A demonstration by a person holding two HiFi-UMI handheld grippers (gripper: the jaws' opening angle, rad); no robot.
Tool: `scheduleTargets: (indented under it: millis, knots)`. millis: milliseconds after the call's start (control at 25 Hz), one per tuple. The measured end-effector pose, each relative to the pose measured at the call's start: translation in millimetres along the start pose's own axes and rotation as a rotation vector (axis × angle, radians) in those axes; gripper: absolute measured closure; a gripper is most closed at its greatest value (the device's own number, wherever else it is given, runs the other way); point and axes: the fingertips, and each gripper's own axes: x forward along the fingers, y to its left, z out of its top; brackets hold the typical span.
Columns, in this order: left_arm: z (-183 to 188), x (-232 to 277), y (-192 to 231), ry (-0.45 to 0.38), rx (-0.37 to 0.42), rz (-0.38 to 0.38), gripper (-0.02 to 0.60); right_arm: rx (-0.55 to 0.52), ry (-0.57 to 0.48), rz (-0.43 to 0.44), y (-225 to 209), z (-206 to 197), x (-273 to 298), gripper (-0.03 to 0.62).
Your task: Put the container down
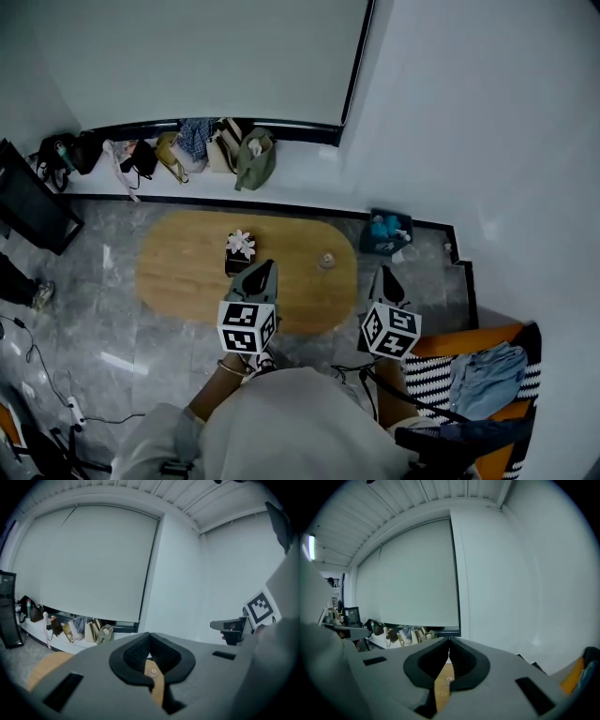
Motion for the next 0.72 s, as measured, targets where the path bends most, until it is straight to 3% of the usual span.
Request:
scheduleTargets:
  millis: [320, 720]
  knots:
    - [-4, -13, -13, -0.007, 0.032, 0.031, 0.574, -0.047, 0.017, 0.016, -2, -9, -12, 0.571]
    - [11, -3, -21, -0.031, 0.055, 0.006, 0.574, -0.040, 0.016, -0.008, -8, -5, -10, 0.571]
